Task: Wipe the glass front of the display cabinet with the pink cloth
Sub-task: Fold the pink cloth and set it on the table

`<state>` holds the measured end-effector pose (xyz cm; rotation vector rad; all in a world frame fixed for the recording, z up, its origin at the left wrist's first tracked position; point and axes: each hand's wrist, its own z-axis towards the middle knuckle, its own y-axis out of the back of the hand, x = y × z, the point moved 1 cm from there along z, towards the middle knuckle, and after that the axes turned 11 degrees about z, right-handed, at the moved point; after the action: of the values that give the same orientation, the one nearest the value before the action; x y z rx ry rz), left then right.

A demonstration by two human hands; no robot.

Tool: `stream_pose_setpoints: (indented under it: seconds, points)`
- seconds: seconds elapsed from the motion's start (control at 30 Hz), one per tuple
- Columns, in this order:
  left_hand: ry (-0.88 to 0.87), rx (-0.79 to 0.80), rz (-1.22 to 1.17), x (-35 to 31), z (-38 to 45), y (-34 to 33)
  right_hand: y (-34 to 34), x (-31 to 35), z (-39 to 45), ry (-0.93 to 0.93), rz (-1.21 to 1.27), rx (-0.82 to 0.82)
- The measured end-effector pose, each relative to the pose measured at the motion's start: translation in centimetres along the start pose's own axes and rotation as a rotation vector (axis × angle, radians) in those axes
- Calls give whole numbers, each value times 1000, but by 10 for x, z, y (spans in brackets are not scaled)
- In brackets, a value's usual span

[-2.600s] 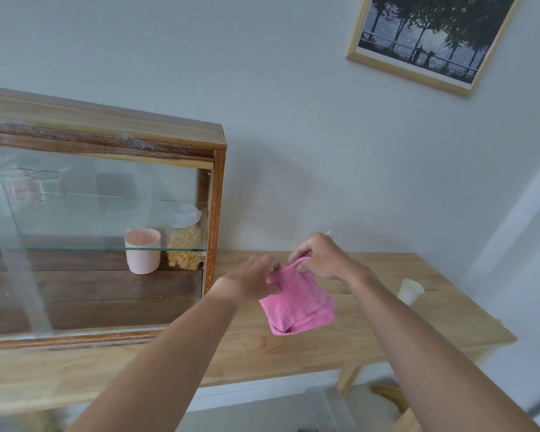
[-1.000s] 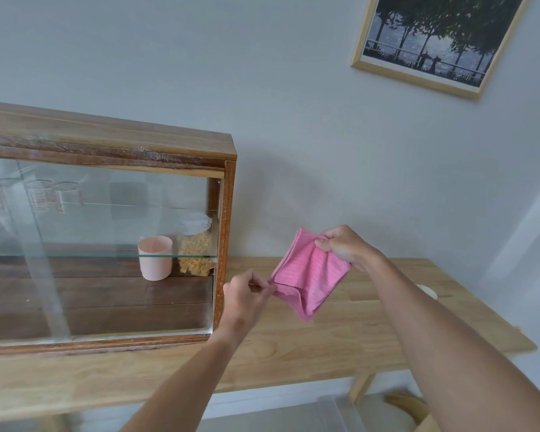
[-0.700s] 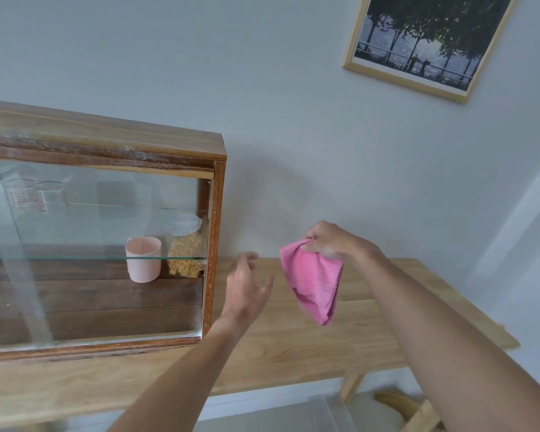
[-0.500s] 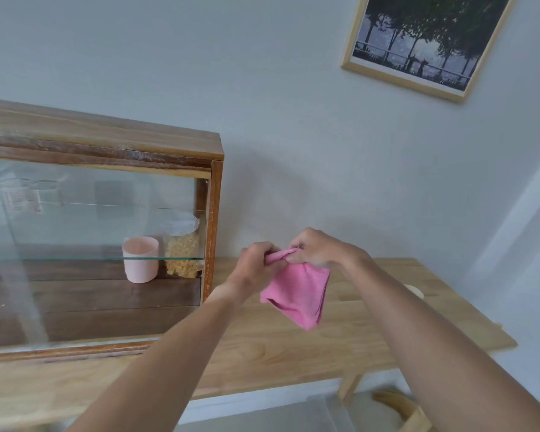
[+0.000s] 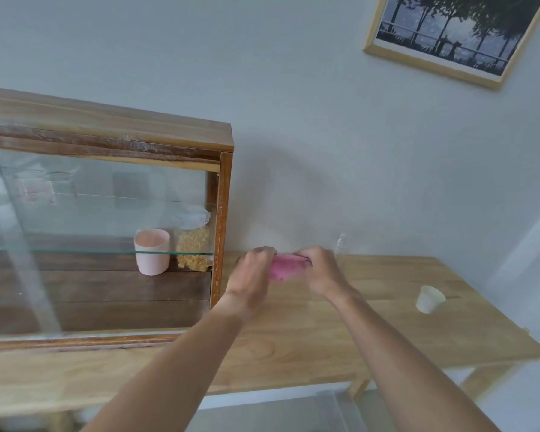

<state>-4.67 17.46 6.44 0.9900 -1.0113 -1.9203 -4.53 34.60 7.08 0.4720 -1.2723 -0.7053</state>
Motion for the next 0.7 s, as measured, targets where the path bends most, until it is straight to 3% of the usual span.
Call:
stream_pose_setpoints:
  seconds: [0.1, 0.17, 0.23, 0.33, 0.53, 0.7]
  points:
    - [-65, 121, 45, 19, -24, -28, -18, -22, -35, 43, -17, 104]
    - [-118, 225, 158, 31, -53, -54, -37, -44, -66, -22, -64, 238]
    - [-272, 228, 275, 38, -86, -73, -60, -62, -98, -45, -167, 351]
    - [-404, 166, 292, 49, -116, -89, -77, -73, -124, 2, -218, 256]
    - [-369, 178, 244, 48, -119, -85, -80, -56, -111, -43, -169, 34]
    - [-158, 279, 339, 42, -126, -93, -111, -72, -115, -233, -356, 312]
